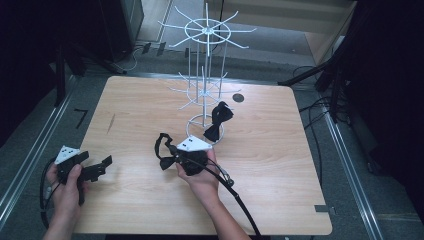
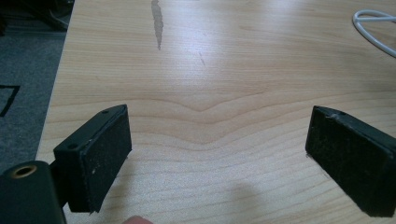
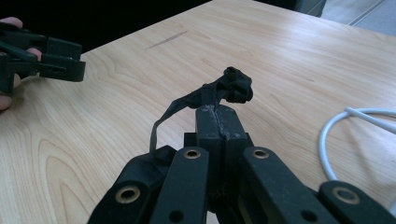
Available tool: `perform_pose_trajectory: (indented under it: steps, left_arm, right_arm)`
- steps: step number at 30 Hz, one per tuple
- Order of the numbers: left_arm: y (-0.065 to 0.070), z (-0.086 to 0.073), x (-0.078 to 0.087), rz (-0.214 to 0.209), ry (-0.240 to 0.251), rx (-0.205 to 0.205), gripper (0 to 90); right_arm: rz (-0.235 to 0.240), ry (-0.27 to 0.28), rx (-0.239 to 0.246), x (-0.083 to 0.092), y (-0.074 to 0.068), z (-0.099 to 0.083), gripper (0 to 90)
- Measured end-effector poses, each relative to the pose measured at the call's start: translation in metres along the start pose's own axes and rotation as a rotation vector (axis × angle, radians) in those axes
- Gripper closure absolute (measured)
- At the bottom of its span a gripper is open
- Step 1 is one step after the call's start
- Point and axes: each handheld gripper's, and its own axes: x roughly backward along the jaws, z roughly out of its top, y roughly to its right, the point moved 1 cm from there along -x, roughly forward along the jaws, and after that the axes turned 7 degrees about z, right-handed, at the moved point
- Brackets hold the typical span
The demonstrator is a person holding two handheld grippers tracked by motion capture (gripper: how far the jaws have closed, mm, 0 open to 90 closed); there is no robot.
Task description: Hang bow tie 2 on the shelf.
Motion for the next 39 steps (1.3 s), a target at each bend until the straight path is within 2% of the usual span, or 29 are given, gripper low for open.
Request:
perform_pose_trajectory:
  steps: [17, 39]
  left_arm:
    - [0.0, 0.0, 0.0, -0.003, -0.001, -0.001, 7.6]
    - [0.0, 0.0, 0.0, -0.005, -0.003, -0.001, 7.7]
  right_arm:
    - [-0.031, 0.033, -0.009, 0.029, 0.009, -0.003, 90.0]
    - [-0.063, 0.092, 0.015, 0.073, 0.009, 0.011, 90.0]
